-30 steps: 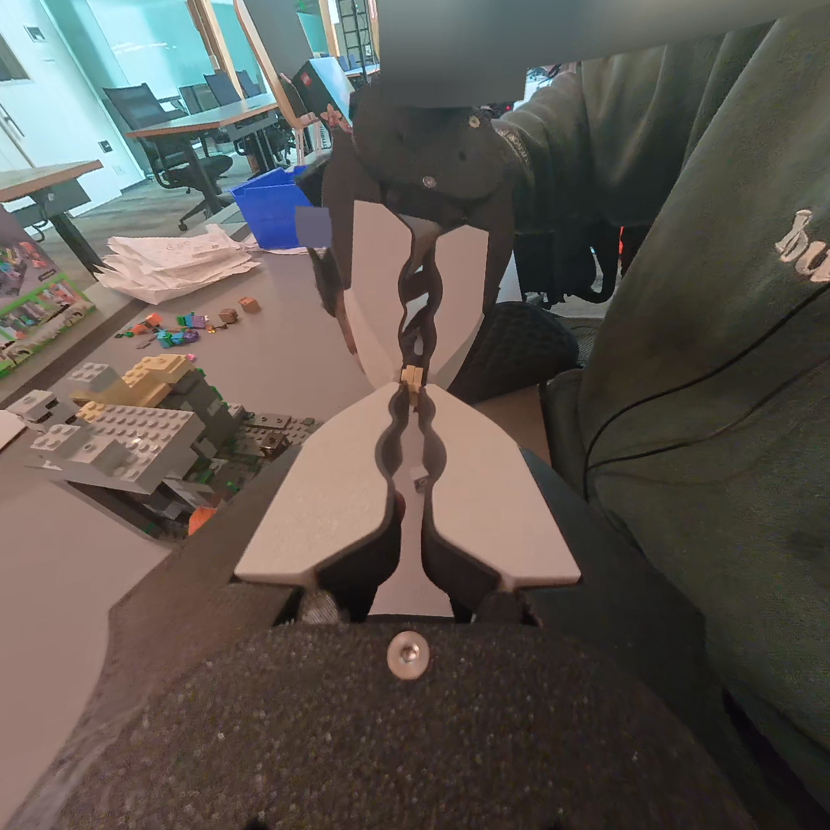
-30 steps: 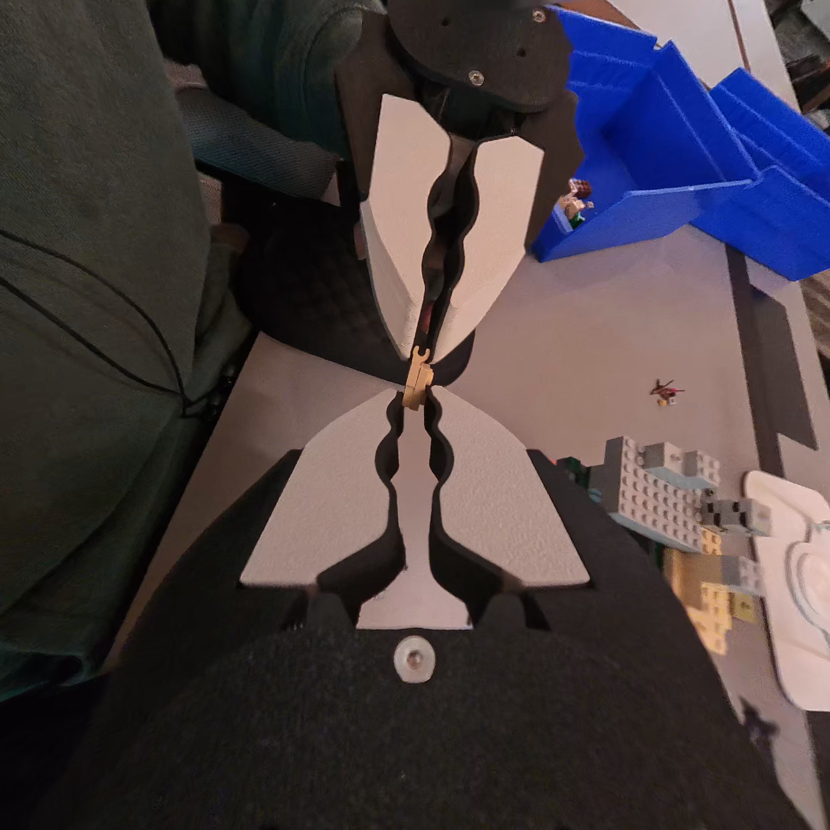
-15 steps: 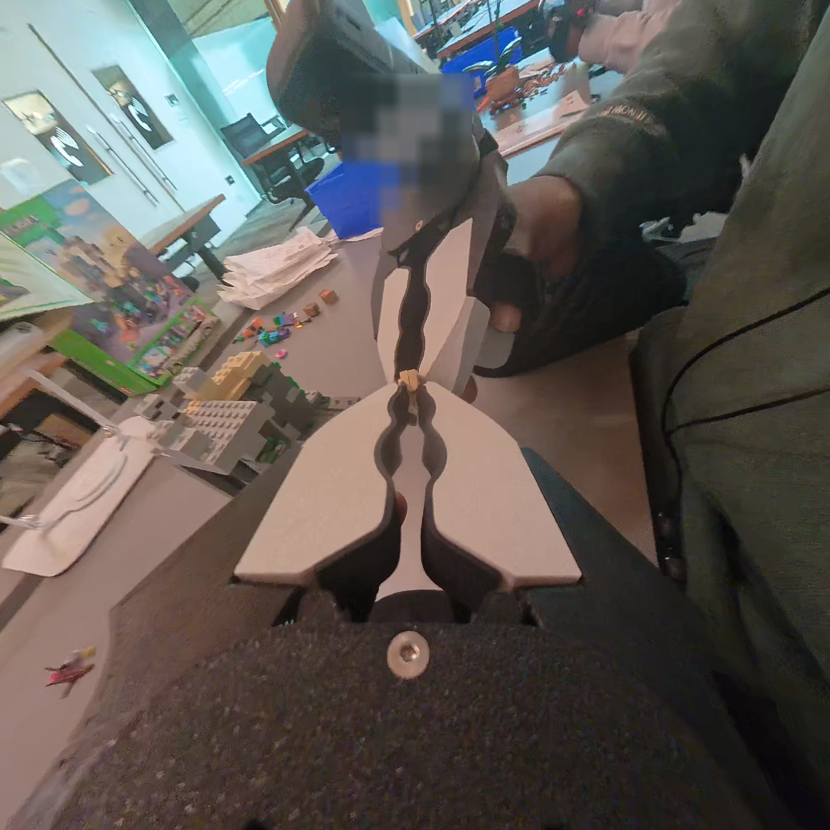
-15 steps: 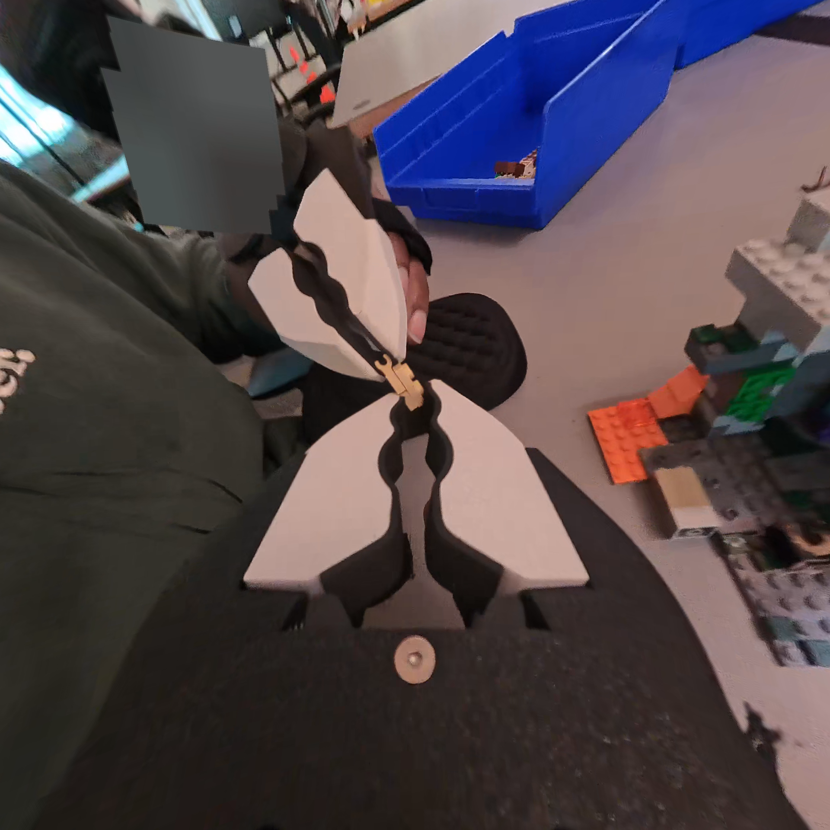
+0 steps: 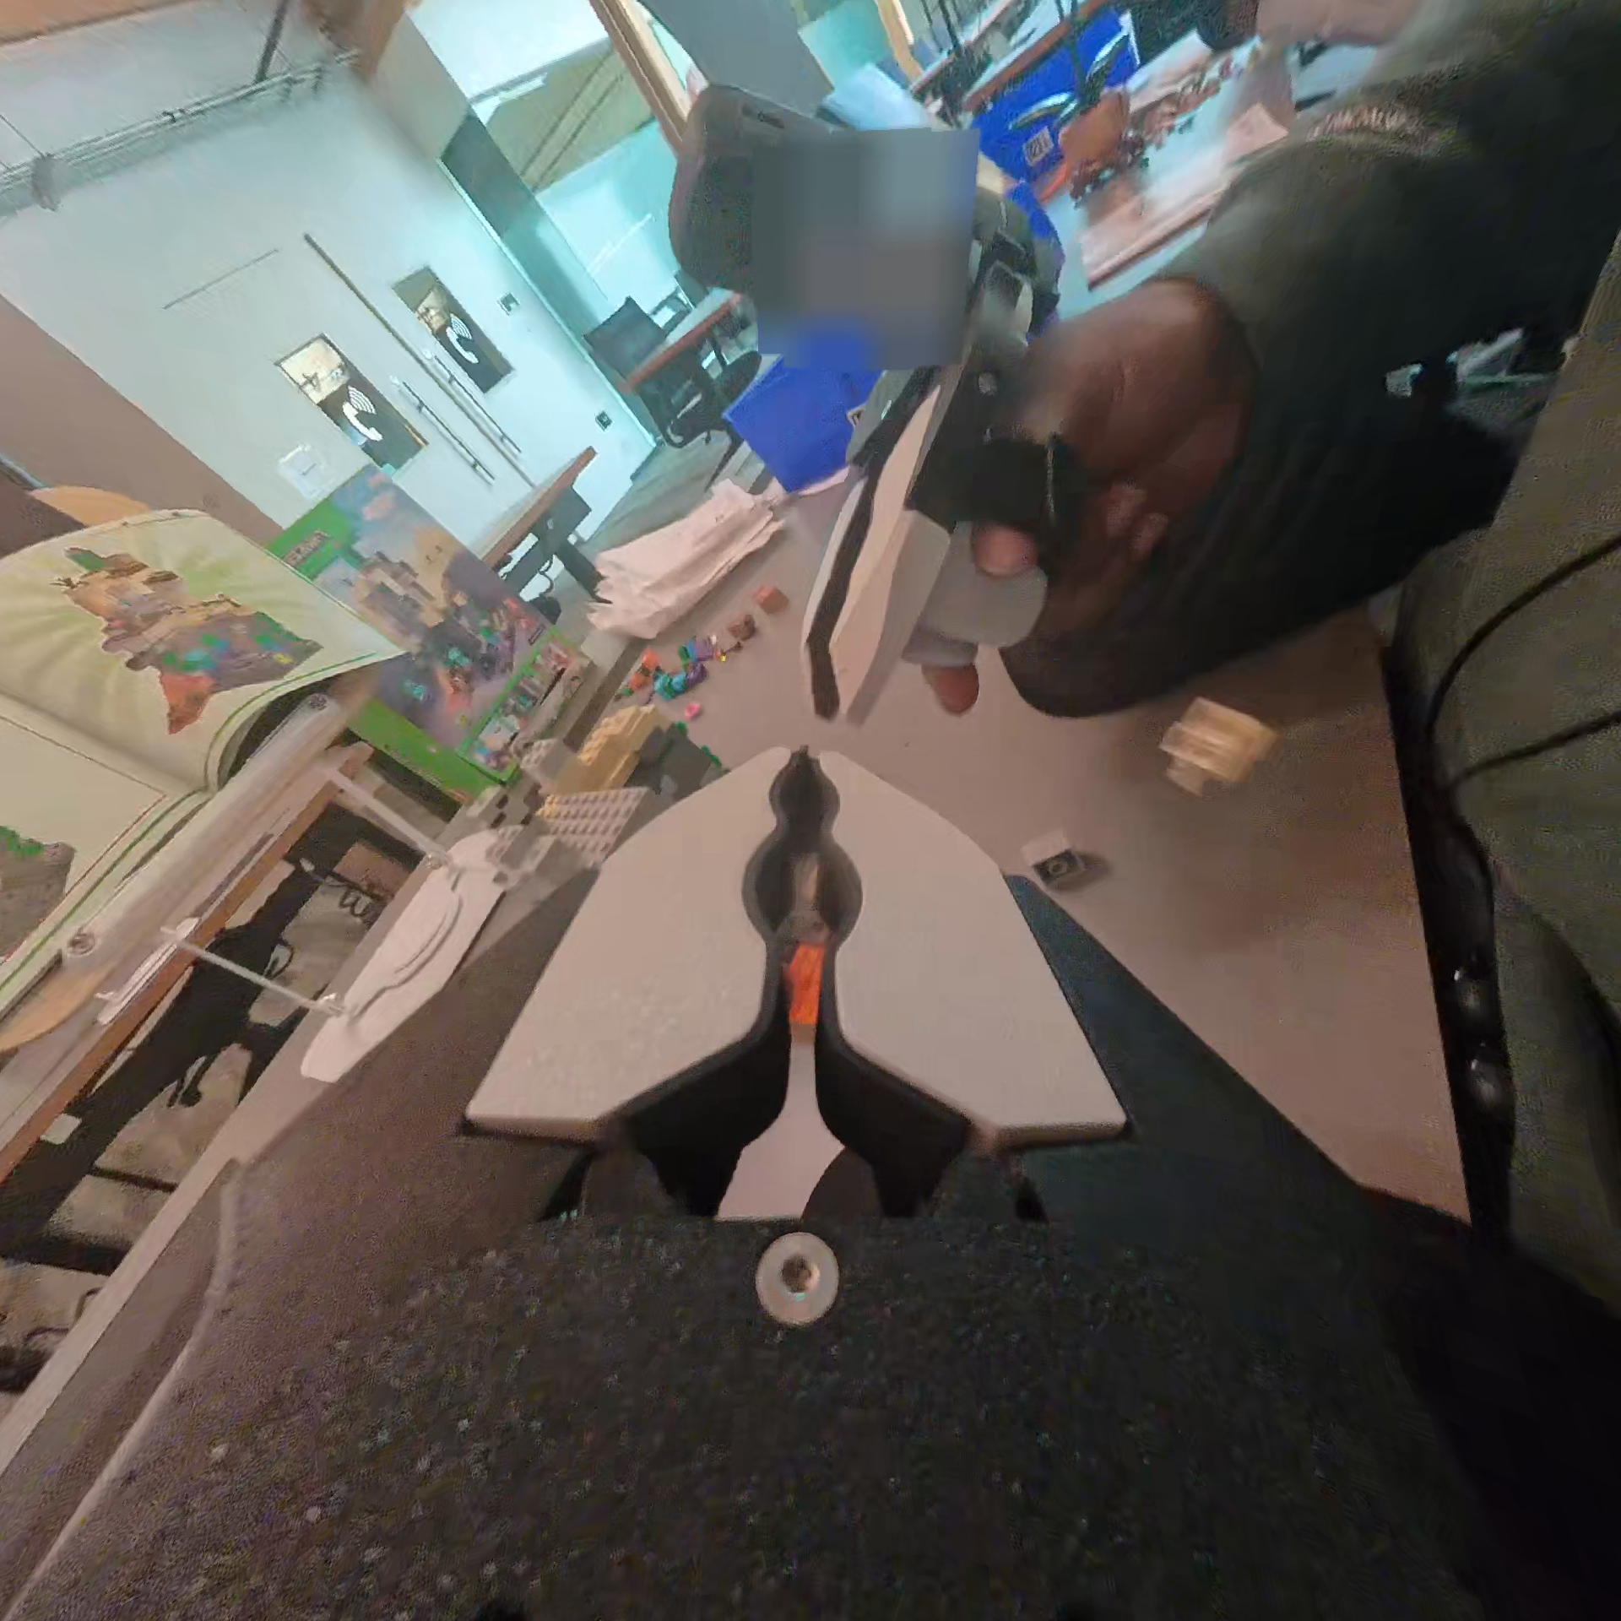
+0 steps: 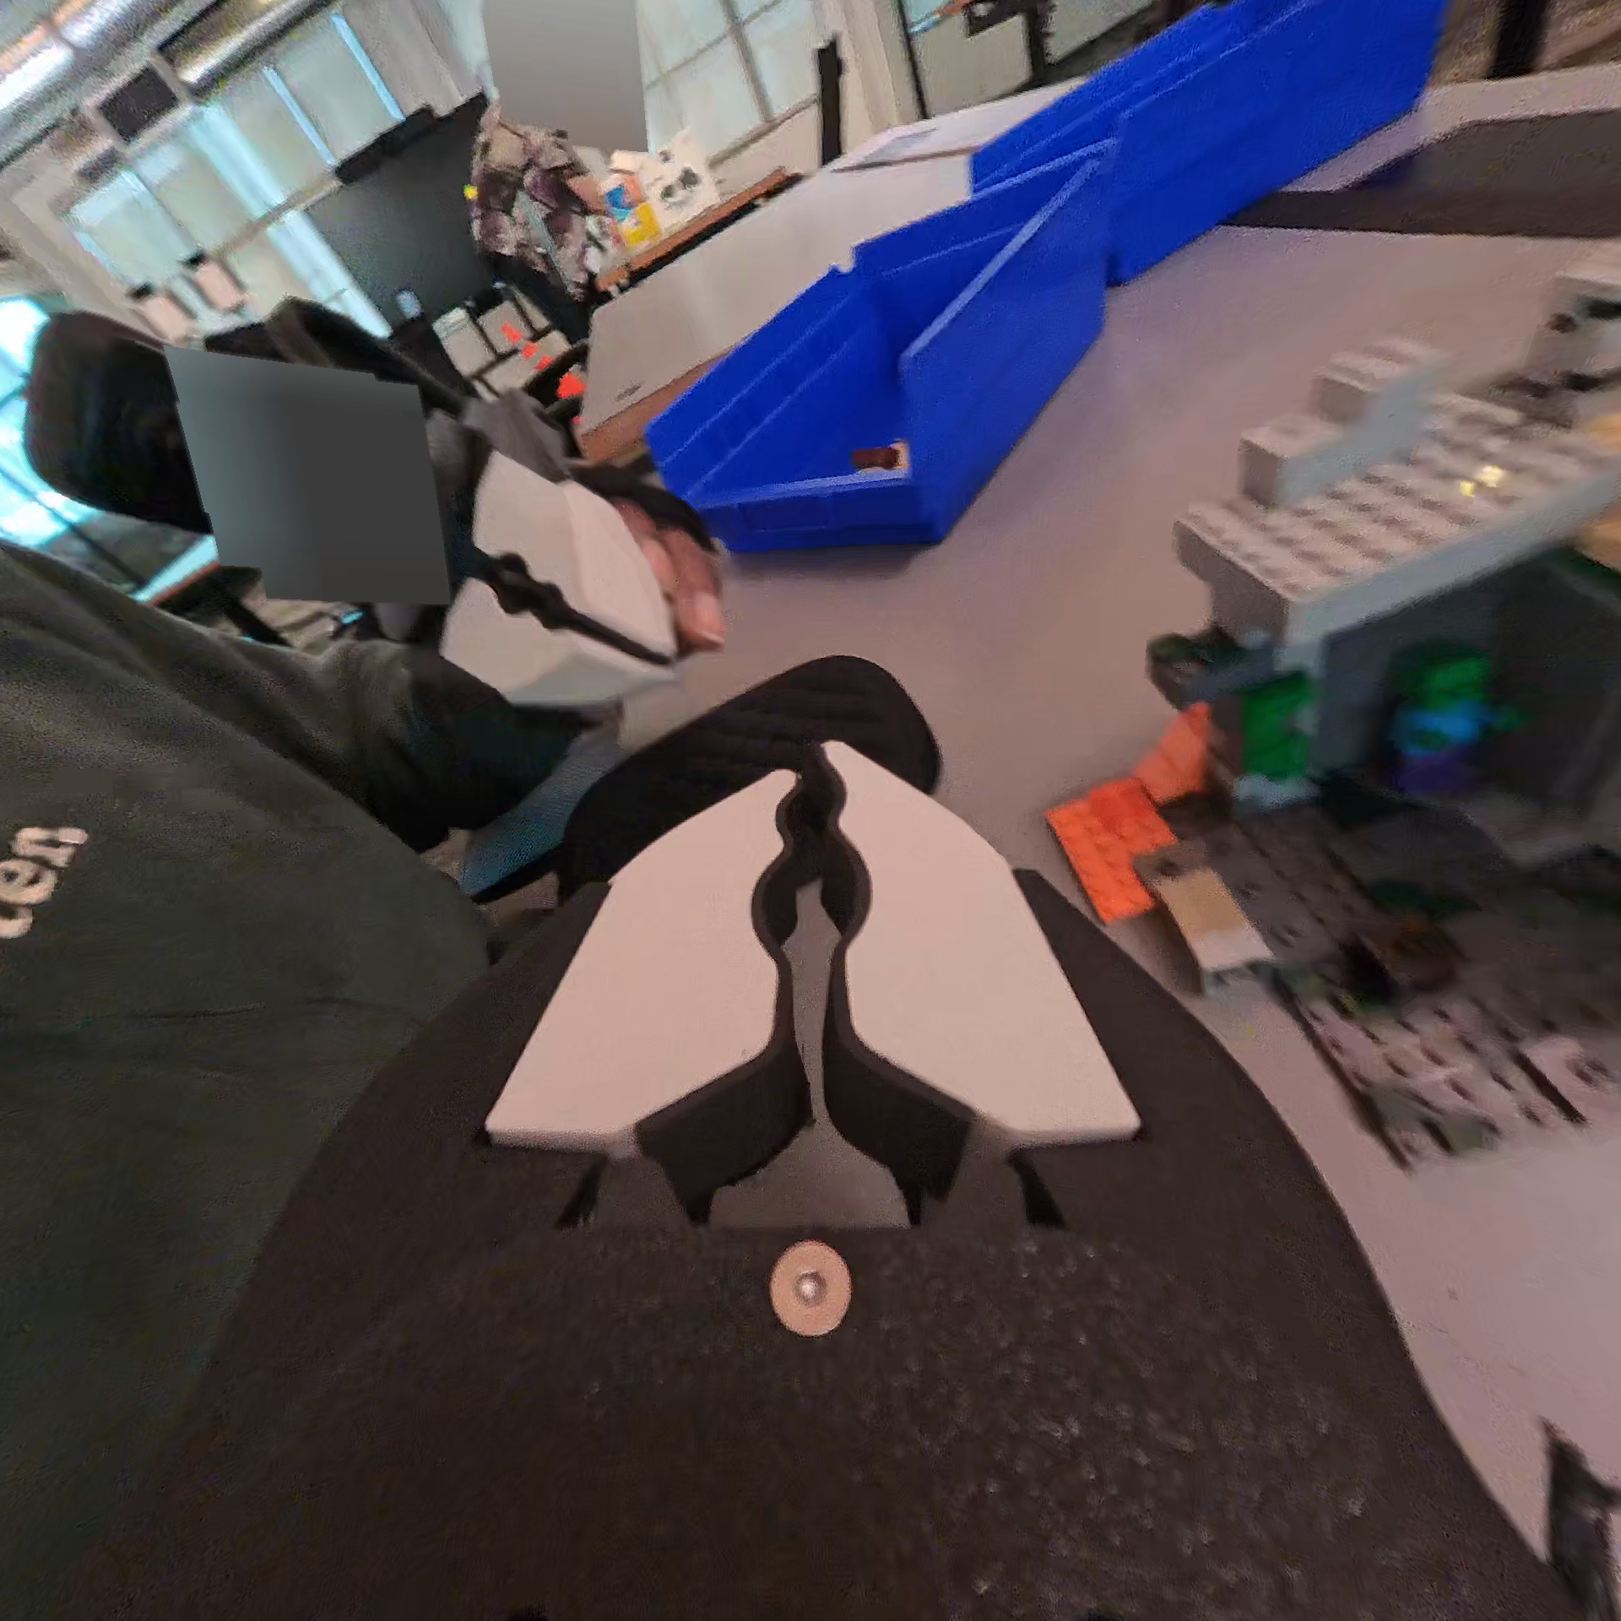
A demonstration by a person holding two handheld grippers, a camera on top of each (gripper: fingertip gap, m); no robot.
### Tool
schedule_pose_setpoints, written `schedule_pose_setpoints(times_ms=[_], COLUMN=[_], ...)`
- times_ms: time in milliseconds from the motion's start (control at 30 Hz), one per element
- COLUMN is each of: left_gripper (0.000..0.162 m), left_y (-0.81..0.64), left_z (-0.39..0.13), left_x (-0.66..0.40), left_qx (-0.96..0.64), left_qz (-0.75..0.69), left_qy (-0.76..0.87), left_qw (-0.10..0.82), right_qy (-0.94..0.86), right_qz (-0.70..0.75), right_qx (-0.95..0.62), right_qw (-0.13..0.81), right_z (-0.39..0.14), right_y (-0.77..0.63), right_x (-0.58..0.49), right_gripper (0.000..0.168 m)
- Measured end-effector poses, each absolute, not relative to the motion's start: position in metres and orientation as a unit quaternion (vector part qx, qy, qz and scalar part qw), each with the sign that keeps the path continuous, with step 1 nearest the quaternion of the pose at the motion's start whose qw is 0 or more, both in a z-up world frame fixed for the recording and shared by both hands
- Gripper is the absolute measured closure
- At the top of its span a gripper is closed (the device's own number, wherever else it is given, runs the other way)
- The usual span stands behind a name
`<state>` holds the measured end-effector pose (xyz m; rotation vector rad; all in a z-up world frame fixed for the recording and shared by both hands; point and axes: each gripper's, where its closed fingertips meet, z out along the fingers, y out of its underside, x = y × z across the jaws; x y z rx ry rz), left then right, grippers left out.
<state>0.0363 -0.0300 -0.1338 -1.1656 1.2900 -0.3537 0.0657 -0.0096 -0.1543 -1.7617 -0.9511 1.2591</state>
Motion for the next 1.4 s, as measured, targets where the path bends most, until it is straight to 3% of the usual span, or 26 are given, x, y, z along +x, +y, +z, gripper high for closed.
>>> schedule_pose_setpoints(times_ms=[400, 600, 667, 900, 1100, 1300, 1400], left_gripper=[0.162, 0.162, 0.151, 0.14, 0.137, 0.141, 0.141], left_y=[-0.02, -0.023, -0.022, -0.023, -0.028, -0.045, -0.056], left_z=[-0.175, -0.183, -0.185, -0.193, -0.199, -0.215, -0.223], left_x=[0.039, 0.038, 0.038, 0.043, 0.048, 0.056, 0.059], left_qx=[-0.6, -0.625, -0.632, -0.644, -0.643, -0.625, -0.62], left_qz=[-0.224, -0.268, -0.269, -0.261, -0.25, -0.227, -0.228], left_qy=[0.527, 0.511, 0.51, 0.524, 0.547, 0.607, 0.632], left_qw=[0.559, 0.526, 0.518, 0.493, 0.474, 0.435, 0.406], right_qy=[-0.507, -0.586, -0.604, -0.637, -0.642, -0.656, -0.66], right_qz=[0.384, 0.324, 0.304, 0.239, 0.197, 0.189, 0.197], right_qx=[-0.667, -0.664, -0.671, -0.687, -0.709, -0.696, -0.691], right_qw=[0.388, 0.332, 0.306, 0.255, 0.217, 0.222, 0.222], right_z=[-0.18, -0.21, -0.222, -0.247, -0.263, -0.264, -0.264], right_y=[-0.018, -0.042, -0.049, -0.064, -0.065, -0.063, -0.063], right_x=[0.091, 0.109, 0.113, 0.108, 0.101, 0.098, 0.098], right_gripper=[0.166, 0.15, 0.144, 0.133, 0.138, 0.168, 0.16])
